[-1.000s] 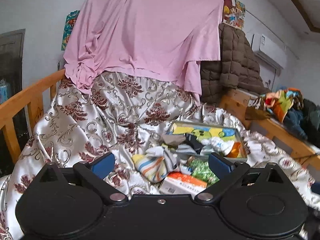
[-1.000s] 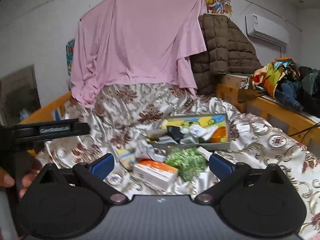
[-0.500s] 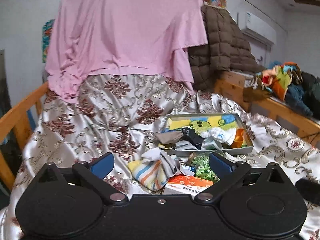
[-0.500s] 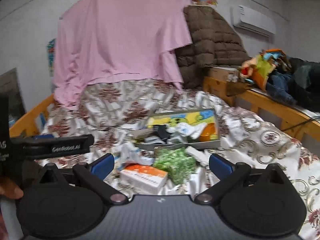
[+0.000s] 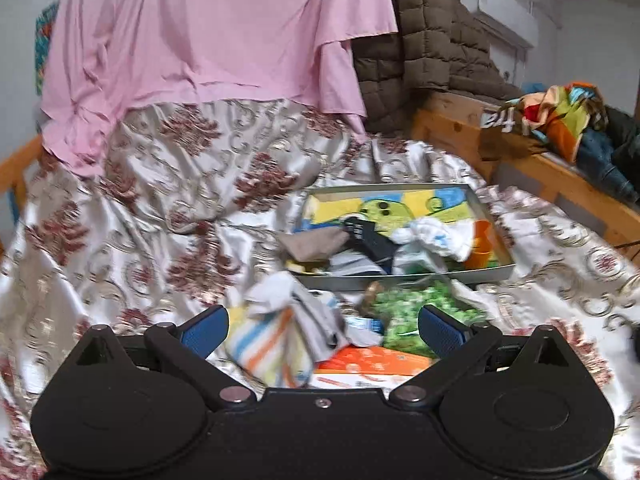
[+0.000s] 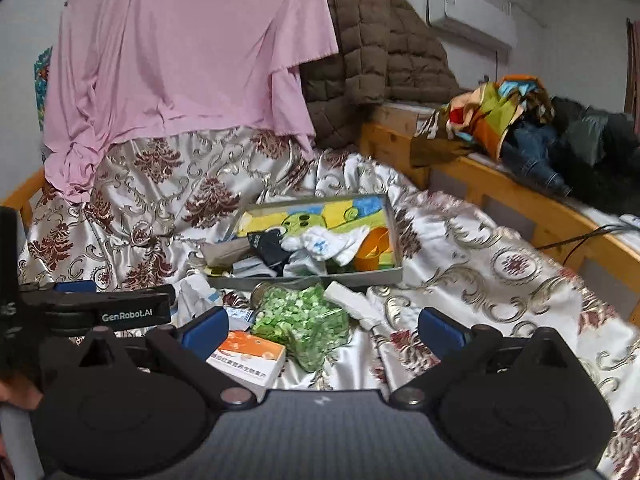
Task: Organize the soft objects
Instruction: 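Move both grippers back over the pile toward the striped sock and grey cloth, then grasp the striped sock with the left gripper while the right gripper grasps the grey cloth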
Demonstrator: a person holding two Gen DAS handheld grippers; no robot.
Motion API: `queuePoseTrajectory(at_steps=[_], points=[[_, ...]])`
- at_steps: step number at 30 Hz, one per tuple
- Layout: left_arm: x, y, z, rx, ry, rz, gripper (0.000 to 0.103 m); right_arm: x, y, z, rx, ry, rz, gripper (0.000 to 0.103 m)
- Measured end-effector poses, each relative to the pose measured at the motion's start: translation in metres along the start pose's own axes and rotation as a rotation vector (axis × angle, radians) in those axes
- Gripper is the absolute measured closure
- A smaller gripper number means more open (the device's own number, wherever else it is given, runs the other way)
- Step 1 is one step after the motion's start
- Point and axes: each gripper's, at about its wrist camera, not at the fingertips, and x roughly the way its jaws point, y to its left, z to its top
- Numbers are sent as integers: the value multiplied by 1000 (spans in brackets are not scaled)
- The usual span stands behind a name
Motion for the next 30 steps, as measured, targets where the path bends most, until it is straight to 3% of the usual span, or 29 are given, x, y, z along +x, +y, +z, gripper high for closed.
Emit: queuePoseTrajectory(at_steps=[3, 9, 10, 14, 17, 20, 25, 30], points=[[0, 2, 2, 6, -19, 16, 2, 15, 7, 8, -2, 1, 2, 0], [16, 20, 4, -35, -51, 126, 2, 45, 16, 36, -28, -5, 8, 0], [20, 25, 5, -33, -50, 114, 2, 48, 14, 39, -43, -8, 6, 0], [39, 39, 7, -34, -14, 158, 2, 56, 4, 44, -37, -21, 78, 0], [40, 45, 13, -85, 44, 177, 2, 69, 2, 42, -59, 2, 141, 0], [32, 46, 18, -132, 52, 185, 2, 85, 2, 40, -74, 26, 223, 0], [31, 39, 24, -94, 44, 247, 1, 118, 20, 40, -189, 12, 331, 0], [53, 48, 22, -102, 73, 286, 1, 137, 34, 21, -308, -50, 371, 0]])
